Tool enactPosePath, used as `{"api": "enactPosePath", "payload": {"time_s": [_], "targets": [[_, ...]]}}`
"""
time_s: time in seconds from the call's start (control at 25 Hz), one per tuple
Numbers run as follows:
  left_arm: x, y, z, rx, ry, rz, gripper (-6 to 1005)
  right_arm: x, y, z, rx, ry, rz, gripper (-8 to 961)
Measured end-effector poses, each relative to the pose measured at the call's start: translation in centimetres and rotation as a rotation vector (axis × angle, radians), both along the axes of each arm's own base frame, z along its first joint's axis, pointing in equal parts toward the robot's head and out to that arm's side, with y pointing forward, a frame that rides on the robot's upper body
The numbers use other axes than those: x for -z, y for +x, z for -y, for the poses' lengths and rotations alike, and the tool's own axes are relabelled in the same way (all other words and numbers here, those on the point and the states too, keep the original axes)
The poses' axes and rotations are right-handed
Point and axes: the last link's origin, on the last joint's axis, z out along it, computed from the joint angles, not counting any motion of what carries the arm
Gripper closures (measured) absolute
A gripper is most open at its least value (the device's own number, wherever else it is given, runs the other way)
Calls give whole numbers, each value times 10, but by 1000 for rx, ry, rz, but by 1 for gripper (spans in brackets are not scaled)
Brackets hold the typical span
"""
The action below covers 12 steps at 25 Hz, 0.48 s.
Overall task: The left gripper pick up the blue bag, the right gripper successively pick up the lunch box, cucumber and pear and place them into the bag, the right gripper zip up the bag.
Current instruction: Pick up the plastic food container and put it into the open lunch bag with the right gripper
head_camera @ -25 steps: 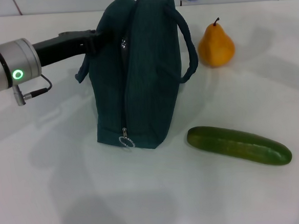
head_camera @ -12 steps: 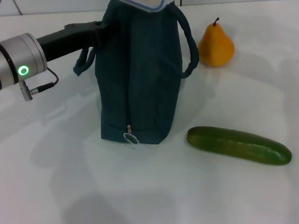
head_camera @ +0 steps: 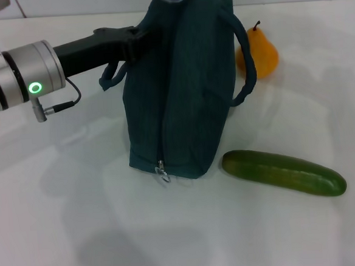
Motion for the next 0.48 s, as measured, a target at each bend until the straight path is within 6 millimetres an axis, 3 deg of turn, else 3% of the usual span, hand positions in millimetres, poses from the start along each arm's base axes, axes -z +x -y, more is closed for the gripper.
{"api": "enactPosePath", "payload": {"time_s": [0.24, 0.48], "targets": [[1, 3, 1, 19, -10, 2, 955, 8, -2, 4, -13, -20, 4, 858], [2, -2, -3, -10, 10, -11, 955, 12, 20, 12, 25, -48, -18, 858]]}}
